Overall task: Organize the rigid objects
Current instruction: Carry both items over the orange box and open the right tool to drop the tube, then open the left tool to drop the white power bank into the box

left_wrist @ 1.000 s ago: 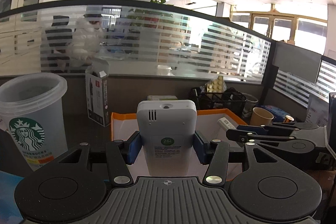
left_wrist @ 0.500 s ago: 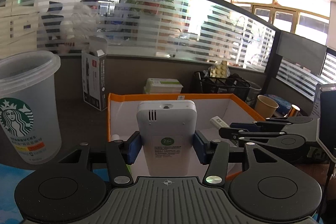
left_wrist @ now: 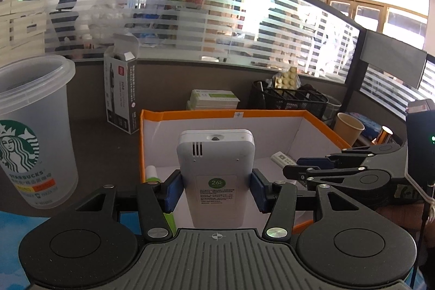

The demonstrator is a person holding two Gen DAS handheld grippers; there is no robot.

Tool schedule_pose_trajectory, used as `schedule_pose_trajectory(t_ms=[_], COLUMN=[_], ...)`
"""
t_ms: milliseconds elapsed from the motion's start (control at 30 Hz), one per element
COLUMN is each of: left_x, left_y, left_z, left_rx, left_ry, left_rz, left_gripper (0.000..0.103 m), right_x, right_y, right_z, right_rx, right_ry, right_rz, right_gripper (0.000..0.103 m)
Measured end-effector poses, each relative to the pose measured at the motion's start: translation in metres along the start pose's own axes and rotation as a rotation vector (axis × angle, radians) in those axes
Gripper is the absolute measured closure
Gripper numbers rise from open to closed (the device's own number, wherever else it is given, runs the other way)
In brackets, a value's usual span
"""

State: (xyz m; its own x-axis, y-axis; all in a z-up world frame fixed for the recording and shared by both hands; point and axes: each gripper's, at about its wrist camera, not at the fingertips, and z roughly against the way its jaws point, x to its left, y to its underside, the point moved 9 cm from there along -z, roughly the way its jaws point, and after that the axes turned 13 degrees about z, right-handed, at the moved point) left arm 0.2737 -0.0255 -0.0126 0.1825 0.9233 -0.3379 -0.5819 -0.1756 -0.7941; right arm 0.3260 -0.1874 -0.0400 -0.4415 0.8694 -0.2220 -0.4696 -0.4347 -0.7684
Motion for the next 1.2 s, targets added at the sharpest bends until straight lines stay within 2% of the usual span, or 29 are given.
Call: schedule_pose_trajectory(t_ms=[267, 733, 967, 1200], left_x=[-0.006, -0.014, -0.015, -0.02], left_y=[-0.003, -0.013, -0.013, -0.014], left_z=[-0.008, -0.039, -0.045, -0.054], left_rx=[0.034, 0.053, 0.055, 0.07], left_ry=[-0.01, -0.047, -0.06, -0.087], left_rz=[-0.049, -0.049, -0.057, -0.085], left_gripper=[0.052, 0.052, 0.052, 0.052], right_x=[-0.008, -0.012, -0.02, -0.02], right_y=[0.005, 0.007, 0.012, 0.014], right_z=[-0.003, -0.013, 0.0, 0.03], right_rx=[0.024, 0.056, 0.016, -0.069], right_ry=[-0.017, -0.013, -0.001, 0.024], right_rz=[-0.029, -0.032, -0.067, -0.078], right_gripper=[0.082, 0.082, 0.082, 0.082])
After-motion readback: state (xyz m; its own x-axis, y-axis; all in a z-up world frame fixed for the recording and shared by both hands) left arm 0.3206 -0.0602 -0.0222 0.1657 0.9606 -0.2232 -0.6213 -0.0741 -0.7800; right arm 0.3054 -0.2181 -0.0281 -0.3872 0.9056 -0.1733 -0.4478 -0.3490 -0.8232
